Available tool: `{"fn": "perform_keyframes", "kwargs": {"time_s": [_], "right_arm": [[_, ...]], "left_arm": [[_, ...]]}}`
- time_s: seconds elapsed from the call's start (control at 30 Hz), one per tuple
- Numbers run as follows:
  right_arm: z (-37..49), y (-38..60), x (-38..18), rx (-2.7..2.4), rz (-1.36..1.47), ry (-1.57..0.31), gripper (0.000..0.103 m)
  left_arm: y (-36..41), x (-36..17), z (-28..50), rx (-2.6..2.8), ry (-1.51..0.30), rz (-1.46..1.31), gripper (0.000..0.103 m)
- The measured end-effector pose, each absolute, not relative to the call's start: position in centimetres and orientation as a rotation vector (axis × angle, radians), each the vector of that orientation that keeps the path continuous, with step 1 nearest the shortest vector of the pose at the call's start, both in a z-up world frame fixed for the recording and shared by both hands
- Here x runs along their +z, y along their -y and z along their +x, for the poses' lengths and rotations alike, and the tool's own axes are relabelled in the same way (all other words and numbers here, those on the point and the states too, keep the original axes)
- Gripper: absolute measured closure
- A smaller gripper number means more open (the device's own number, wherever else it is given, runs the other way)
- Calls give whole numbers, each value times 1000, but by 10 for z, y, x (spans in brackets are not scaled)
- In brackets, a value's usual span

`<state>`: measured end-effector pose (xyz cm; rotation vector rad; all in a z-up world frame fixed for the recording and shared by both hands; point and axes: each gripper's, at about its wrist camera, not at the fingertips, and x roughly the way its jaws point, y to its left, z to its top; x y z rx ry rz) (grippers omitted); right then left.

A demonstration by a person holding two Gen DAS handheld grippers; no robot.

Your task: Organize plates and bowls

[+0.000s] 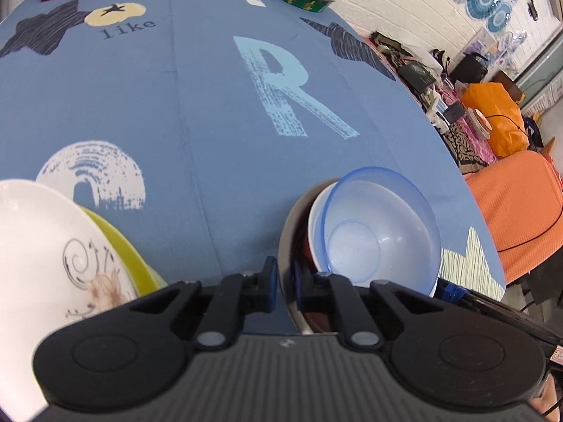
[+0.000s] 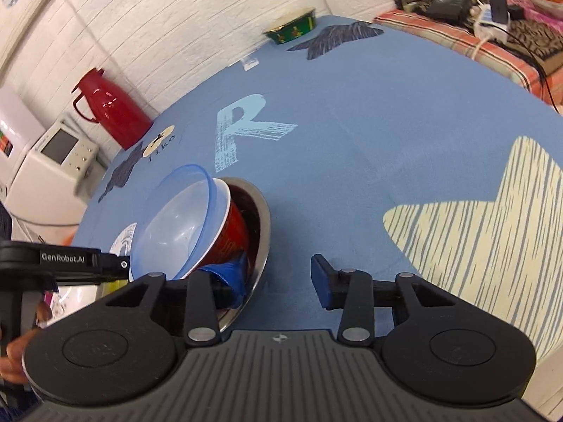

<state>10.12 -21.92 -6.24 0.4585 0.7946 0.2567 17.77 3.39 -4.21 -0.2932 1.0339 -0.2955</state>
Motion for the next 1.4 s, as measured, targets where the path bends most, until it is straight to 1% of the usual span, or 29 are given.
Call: {"fn": "perform_keyframes", "kwargs": {"time_s": [0.13,0.2,0.3,0.37,0.47,0.67,0.8,1.0,1.13,1.4], "right_arm": [[103,217,-59,279,421,-809,82],[106,216,-57,295,414,-828,90],[110,212,-51,314,362,-855,95],[115,212,-50,306,371,-897,95],[121,215,-50,290,423,-958,94],[117,214,-55,332,500,-996,94],[117,209,-52,354,494,-998,94],[122,195,-52,415,470,-994,94],[124,197,-55,421,514,-997,94],[124,198,-56,376,577,-1033,91]], "left_arm": [[-35,-42,176,-289,-1033,-304,96],[-35,-42,175,-286,-1032,-309,96],[-35,-42,174,-280,-1028,-309,96],[-34,-42,173,-277,-1027,-303,97],[-31,-41,172,-278,-1021,-293,103],[-36,-39,171,-269,-1022,-308,103],[-46,-41,172,-270,-1039,-341,103],[-55,-35,172,-233,-1017,-326,103],[-61,-39,173,-226,-1029,-335,103],[-61,-39,173,-234,-1026,-340,103]]}}
